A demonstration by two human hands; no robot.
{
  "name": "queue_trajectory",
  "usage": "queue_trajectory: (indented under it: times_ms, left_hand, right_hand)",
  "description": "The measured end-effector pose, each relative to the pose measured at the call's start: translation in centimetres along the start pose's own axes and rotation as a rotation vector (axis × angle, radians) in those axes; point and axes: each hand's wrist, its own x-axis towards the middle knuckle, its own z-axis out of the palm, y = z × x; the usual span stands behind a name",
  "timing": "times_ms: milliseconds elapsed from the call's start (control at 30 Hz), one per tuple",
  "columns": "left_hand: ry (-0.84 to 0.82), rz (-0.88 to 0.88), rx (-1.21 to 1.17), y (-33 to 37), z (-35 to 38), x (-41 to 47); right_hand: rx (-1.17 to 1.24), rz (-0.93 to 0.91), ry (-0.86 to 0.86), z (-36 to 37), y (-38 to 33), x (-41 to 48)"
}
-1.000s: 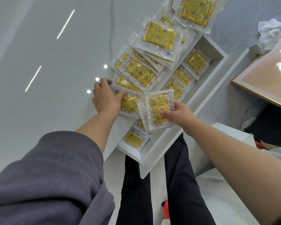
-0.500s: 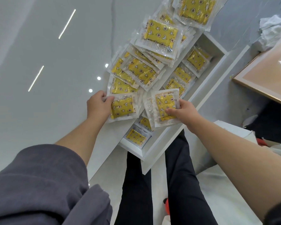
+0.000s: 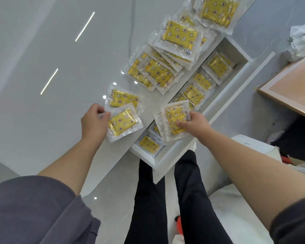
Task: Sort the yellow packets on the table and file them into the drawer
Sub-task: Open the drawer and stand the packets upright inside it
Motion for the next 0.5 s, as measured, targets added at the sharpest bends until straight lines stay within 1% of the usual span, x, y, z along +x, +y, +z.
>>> queue_trajectory:
  times_ms: [67,200,267,333,367,400,433,500]
  left_hand:
    - [0.082,-0.022,-0.026,0.3,0.1,0.2]
    - [0.184,-0.027,-0.051,1.8,0.4,0.2]
    - [0.227,-0.123,-0.129,2.0,0.6,0.2]
    - [0.231,-0.263,-0.275,1.8,0.9,0.6]
    - [0.222,-0.305,-0.307,1.8,1.0,0.9]
    - [0.213,-0.313,-0.291,1.9,1.2,1.1]
    - [0.195,-0.279,-0.216,2.2,1.4,1.3]
    - [0.124,-0.104,-0.009,2.9,1.7,1.7]
  right_hand:
    - [-0.094,-0.006,-0.007,-0.4,-0.1,0.2]
    - [-0.144,-0.019,-0.026,-1.8,-0.5,0.0]
    - [-0.146,-0.031,-0.031,-2.5,-0.7,-0.3]
    - [-0.144,-0.052,-0.034,-3.0,-0.8,-0.7]
    - [-0.146,-0.061,-0.034,-3.2,-0.8,-0.9]
    - [-0.146,-0.069,-0.039,-3.4,-0.7,-1.0]
    - [-0.145,-0.076,-0.045,-3.4,-0.5,-0.9]
    - [-0.150,-0.085,-0.054,-3.3,-0.2,-0.7]
